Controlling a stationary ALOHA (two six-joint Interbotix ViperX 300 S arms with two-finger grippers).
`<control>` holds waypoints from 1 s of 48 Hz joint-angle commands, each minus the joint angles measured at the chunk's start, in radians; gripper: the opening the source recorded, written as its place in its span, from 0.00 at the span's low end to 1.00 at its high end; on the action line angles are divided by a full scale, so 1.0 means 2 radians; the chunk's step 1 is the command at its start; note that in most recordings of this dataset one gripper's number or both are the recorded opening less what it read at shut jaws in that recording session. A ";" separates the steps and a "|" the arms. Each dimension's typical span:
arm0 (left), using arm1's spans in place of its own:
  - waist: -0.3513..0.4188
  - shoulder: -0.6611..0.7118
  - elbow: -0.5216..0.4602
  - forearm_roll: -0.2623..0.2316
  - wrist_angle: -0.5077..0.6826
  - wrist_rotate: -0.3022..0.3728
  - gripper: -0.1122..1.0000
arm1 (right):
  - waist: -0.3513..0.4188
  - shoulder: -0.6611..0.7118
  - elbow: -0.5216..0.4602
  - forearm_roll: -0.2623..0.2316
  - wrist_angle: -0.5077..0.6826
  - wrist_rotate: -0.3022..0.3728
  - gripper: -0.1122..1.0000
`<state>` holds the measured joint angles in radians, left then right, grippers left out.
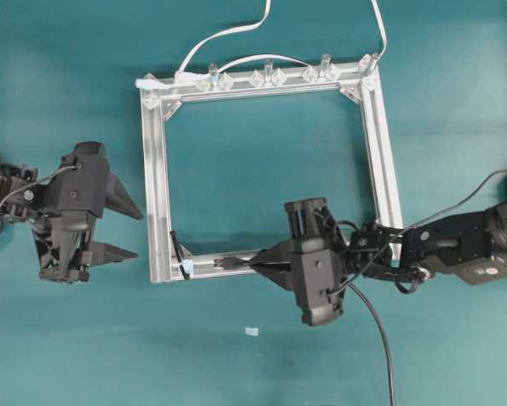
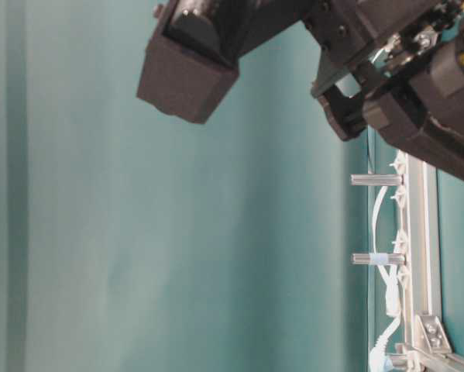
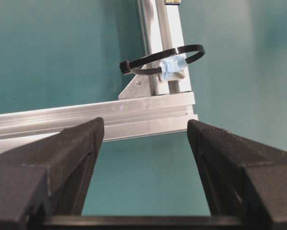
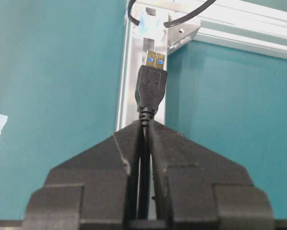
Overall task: Insert the wire through the string loop located on the left side.
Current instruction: 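Move the open left gripper down to the frame's lower-left side, then push the USB plug through the zip-tie loop with the right gripper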
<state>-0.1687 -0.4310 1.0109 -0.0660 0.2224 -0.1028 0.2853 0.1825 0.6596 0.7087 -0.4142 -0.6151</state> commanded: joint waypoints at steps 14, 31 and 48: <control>-0.002 -0.002 -0.006 0.001 -0.003 -0.004 0.76 | -0.002 -0.014 -0.017 -0.001 -0.002 0.001 0.14; -0.002 -0.002 -0.008 0.001 -0.003 -0.004 0.76 | -0.001 0.015 -0.050 -0.001 -0.002 0.000 0.14; -0.002 -0.002 -0.011 0.001 -0.003 -0.004 0.76 | -0.012 0.034 -0.067 -0.001 -0.002 0.000 0.14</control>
<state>-0.1687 -0.4310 1.0109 -0.0675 0.2224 -0.1028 0.2730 0.2638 0.5538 0.7087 -0.4126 -0.6136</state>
